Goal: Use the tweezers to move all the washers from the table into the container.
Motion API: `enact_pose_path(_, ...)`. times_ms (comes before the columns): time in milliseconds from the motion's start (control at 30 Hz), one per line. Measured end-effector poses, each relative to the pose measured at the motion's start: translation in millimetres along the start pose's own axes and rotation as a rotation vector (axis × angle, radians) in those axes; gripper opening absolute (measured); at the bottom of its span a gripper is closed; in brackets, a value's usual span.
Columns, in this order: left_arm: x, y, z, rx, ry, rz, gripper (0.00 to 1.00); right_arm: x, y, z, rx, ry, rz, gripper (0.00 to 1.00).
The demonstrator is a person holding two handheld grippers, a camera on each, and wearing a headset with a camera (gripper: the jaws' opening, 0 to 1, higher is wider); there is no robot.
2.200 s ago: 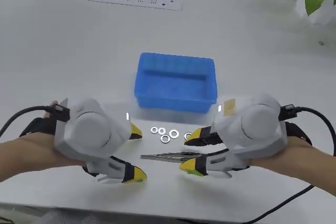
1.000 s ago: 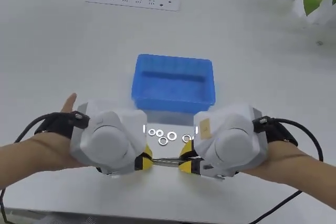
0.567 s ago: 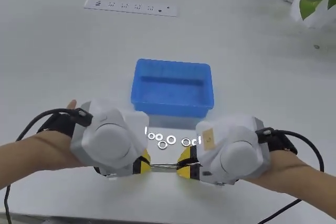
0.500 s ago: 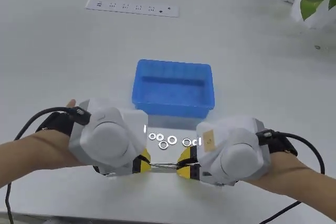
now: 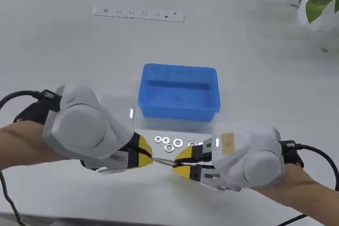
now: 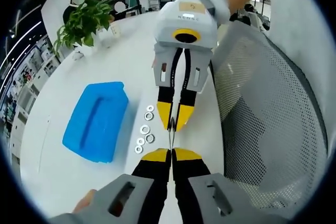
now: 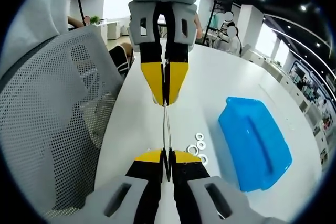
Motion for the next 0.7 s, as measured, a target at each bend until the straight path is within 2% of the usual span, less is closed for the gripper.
enact_pose_path(333,0.6,14.5,7.7,0.021,0.004,-0.002,0.05,-0.3,8.2,-4.9,0.070,-0.026,-0.016,0.07)
enact_pose_path(467,0.1,31.8,2.6,0.064,0.002,-0.006,0.05,1.0,9.3,0.6,0.091,-0.033,-0.020,0.07)
enact_pose_path(533,-0.4,41.3,-2.0,0.071,-0.003,-0.026,0.05,1.3,8.7,3.8,0.095,-0.041,-0.019,0.07)
enact_pose_path(700,-0.7,54.1,-12.7,0.099,-0.017,-0.033,0.05,2.4,7.0,10.3,0.104,-0.063,-0.032,0.07)
Point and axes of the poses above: the centre of the closed fingertips' face, and the gripper's own axes: z roughly backward along the fingers, x roughly to its right, y roughly out of its top, the point moved 1 cm from there along z, roughly backward along the fingers, and after that the axes turned 14 degrees about x, right-handed, at the moved point
